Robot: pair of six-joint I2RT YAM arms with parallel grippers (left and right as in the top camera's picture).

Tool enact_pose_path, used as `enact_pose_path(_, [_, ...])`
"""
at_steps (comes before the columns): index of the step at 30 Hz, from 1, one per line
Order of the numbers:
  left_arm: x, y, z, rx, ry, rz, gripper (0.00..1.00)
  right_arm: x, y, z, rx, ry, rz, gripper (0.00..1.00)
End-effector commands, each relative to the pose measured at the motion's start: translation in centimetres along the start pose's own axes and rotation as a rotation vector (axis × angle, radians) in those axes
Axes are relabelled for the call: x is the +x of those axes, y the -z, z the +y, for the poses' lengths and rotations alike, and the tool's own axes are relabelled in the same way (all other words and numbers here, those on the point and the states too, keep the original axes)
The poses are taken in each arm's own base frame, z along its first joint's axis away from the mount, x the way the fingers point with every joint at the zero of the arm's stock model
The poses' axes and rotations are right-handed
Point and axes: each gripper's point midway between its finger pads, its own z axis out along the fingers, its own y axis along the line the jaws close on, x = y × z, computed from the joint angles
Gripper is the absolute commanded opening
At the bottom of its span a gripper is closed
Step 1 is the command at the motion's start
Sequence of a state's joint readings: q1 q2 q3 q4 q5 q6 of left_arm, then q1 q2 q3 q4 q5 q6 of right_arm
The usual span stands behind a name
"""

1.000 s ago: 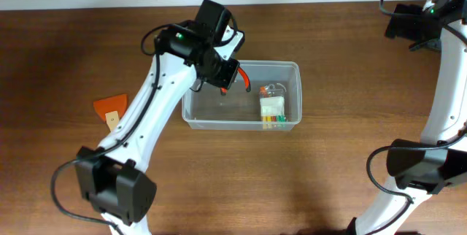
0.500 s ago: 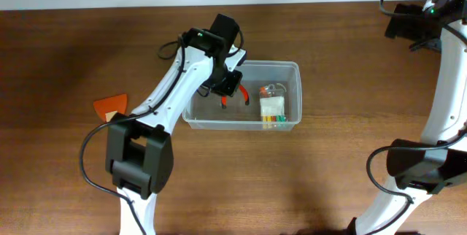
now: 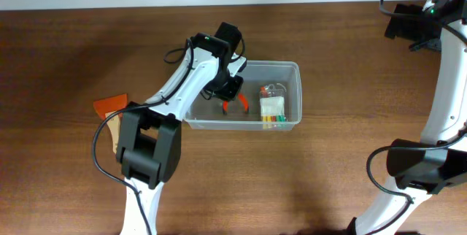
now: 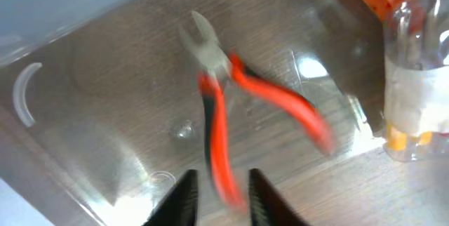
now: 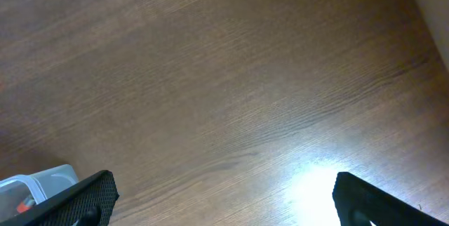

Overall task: Pack container
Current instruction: 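Carry the pliers over the box and release them inside, then lift the left gripper out of the box and back left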

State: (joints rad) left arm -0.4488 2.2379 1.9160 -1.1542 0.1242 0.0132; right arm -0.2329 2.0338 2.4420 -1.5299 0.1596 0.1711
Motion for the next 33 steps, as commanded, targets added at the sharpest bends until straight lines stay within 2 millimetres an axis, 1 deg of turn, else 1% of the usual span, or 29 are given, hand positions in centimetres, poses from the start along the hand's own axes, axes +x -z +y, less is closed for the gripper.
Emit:
enact_pose_path(1, [-0.1, -1.1, -0.1, 0.007, -0.003, 0.018, 0.36, -0.1, 0.9, 0.0, -0.003, 0.009, -0.021, 0.99])
enact_pose_path(3, [0.0, -1.2, -0.1, 0.007, -0.002, 0.020, 0.38, -0.1, 0.9, 0.0, -0.003, 0.009, -0.021, 0.99])
enact_pose_path(6, [-0.1, -1.1, -0.1, 0.007, -0.002, 0.017, 0.39, -0.1, 0.9, 0.0, -0.003, 0.009, -0.021, 0.99])
enact_pose_path(9, [-0.4, -0.5, 0.0, 0.007, -0.001, 0.009, 0.39, -0.1, 0.9, 0.0, -0.003, 0.009, -0.021, 0.99])
enact_pose_path(12, [-1.3, 1.4, 0.4, 0.005, 0.009, -0.015, 0.39, -0.1, 0.9, 0.0, -0.003, 0.009, -0.021, 0.99])
enact_pose_path(14, [-1.9, 3.5, 0.9, 0.003, 0.023, -0.038, 0.40, -0.1, 0.9, 0.0, -0.003, 0.009, -0.021, 0.99])
enact_pose_path(17, [-2.6, 7.3, 2.4, -0.009, 0.058, -0.079, 0.51, -0.1, 0.9, 0.0, -0.003, 0.009, -0.021, 0.99])
enact_pose_path(19, [-2.7, 9.8, 4.4, -0.056, 0.110, -0.108, 0.52, -0.1, 0.9, 0.0, -0.003, 0.009, -0.021, 0.99])
enact_pose_path(20, [-2.6, 11.5, 6.2, -0.105, 0.163, -0.126, 0.55, -0.1, 0.9, 0.0, -0.003, 0.009, -0.021, 0.99])
enact_pose_path(22, [-2.0, 13.4, 9.0, -0.178, 0.225, -0.142, 0.63, -0.1, 0.9, 0.0, -0.003, 0.009, -0.021, 0.99])
enact_pose_path(23, [-1.5, 14.1, 10.4, -0.215, 0.256, -0.142, 0.67, -0.1, 0.9, 0.0, -0.003, 0.009, -0.021, 0.99])
enact_pose_path(25, [-0.4, 14.9, 12.8, -0.251, 0.310, -0.130, 0.73, -0.1, 0.9, 0.0, -0.003, 0.009, -0.021, 0.99])
enact_pose_path(26, [0.1, 15.0, 13.7, -0.254, 0.332, -0.120, 0.75, -0.1, 0.9, 0.0, -0.003, 0.009, -0.021, 0.99])
enact_pose_path(28, [1.3, 15.3, 15.6, -0.268, 0.409, -0.101, 0.77, -0.1, 0.9, 0.0, -0.003, 0.009, -0.021, 0.99])
enact_pose_path(31, [2.4, 15.6, 18.1, -0.295, 0.490, -0.095, 0.79, -0.1, 0.9, 0.0, -0.003, 0.009, -0.021, 0.99])
enact_pose_path(33, [3.0, 15.8, 19.2, -0.300, 0.517, -0.095, 0.79, -0.1, 0.9, 0.0, -0.003, 0.009, -0.021, 0.99])
